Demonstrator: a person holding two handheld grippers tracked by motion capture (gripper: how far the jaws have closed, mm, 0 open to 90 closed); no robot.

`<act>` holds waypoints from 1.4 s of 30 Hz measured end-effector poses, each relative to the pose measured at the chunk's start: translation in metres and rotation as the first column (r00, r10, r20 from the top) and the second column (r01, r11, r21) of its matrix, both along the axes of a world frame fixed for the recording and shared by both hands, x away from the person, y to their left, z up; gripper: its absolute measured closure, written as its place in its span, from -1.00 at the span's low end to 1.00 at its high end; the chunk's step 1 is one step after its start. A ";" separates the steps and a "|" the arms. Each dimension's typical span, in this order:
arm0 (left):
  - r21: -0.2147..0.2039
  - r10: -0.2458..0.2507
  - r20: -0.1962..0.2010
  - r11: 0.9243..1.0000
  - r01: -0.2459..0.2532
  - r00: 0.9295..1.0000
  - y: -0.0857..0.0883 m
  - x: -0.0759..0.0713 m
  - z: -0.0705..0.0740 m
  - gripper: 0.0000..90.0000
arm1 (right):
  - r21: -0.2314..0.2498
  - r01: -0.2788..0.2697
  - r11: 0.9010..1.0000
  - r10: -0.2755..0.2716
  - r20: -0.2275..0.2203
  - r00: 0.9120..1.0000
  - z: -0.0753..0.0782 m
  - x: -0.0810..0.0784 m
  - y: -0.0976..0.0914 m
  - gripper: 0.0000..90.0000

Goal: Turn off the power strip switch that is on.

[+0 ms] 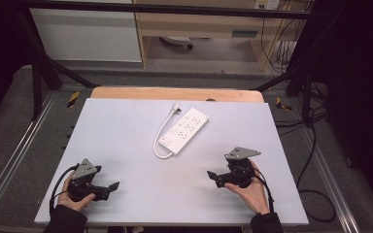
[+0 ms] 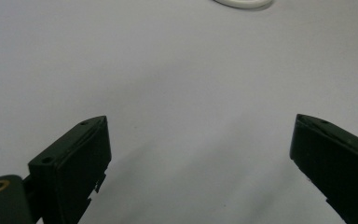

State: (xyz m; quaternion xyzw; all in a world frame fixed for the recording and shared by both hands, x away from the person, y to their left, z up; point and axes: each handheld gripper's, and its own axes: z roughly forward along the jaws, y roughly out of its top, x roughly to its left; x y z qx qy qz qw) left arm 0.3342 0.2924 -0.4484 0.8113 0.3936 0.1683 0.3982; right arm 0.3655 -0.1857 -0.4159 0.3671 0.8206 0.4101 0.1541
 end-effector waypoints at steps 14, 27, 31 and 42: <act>0.004 -0.003 0.000 1.000 0.003 1.000 0.000 0.000 0.000 -0.89 | -0.004 -0.010 1.000 0.011 0.013 1.000 0.007 0.010 0.014 -0.69; 0.000 0.000 0.000 1.000 0.000 1.000 0.000 0.000 0.000 -0.89 | 0.004 -0.028 1.000 0.028 0.037 0.999 0.014 0.020 0.031 -0.46; -0.001 0.000 0.001 1.000 0.000 1.000 0.000 0.000 0.000 -0.89 | 0.010 -0.030 1.000 0.029 0.041 0.999 0.017 0.023 0.036 -0.40; -0.001 0.000 0.001 1.000 0.000 1.000 0.000 0.000 0.000 -0.89 | 0.031 -0.036 0.999 0.034 0.048 0.998 0.020 0.032 0.049 -0.21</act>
